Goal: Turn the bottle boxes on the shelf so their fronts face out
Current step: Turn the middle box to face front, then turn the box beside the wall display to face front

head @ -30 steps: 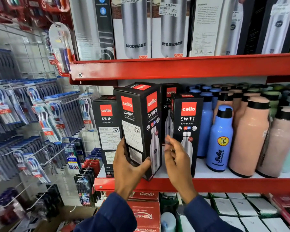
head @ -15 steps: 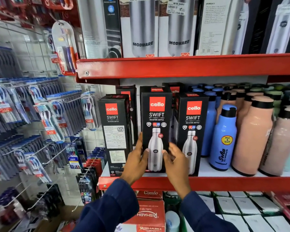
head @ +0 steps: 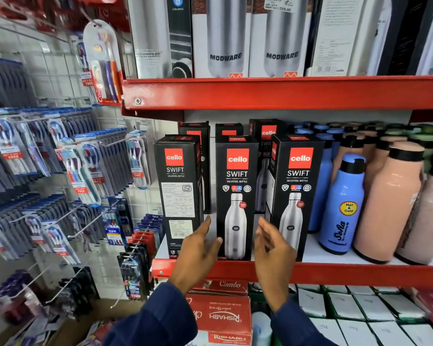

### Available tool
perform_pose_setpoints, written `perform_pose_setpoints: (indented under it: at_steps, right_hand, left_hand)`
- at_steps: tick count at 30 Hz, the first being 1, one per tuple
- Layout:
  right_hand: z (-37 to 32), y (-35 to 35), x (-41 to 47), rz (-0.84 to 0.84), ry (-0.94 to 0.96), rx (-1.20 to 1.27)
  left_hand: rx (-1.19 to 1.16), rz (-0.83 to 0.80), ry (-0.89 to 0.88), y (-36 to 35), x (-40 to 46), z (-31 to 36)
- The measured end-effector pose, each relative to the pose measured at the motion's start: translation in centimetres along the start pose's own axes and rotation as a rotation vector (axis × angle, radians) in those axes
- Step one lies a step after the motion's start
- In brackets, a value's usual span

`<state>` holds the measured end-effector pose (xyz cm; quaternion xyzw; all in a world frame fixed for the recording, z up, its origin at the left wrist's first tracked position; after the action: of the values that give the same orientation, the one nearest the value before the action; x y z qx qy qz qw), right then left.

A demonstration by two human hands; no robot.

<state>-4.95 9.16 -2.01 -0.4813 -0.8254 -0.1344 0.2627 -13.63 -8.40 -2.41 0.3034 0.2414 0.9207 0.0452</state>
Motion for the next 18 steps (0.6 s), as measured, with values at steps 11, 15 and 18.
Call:
perform_pose_setpoints:
  at_steps: [11, 15, 18]
  right_hand:
    - [-7.0, -9.1, -5.0, -0.465, -0.028, 0.15]
    - [-7.6, -10.9, -4.2, -0.449, -0.038, 0.073]
    - [-8.1, -11.1, -4.0, -0.439, -0.056, 0.094]
  left_hand:
    - [0.105, 0.491, 0.135, 8.7, 0.1, -2.0]
    - [0.113, 0.36, 0.273, 7.7, 1.5, -4.3]
    - [0.068, 0.353, 0.297, 7.5, 2.4, -4.3]
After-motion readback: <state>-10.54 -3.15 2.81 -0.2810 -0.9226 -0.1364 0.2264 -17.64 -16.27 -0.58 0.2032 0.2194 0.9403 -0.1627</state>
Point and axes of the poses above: each hand's wrist, its own x-axis towards the middle knuckle, its own y-axis out of the back of the hand, z = x × y, the point moved 8 cm from there along x, towards the middle knuckle, and after that the axes turned 11 degrees about z, right-handed, at the moved point
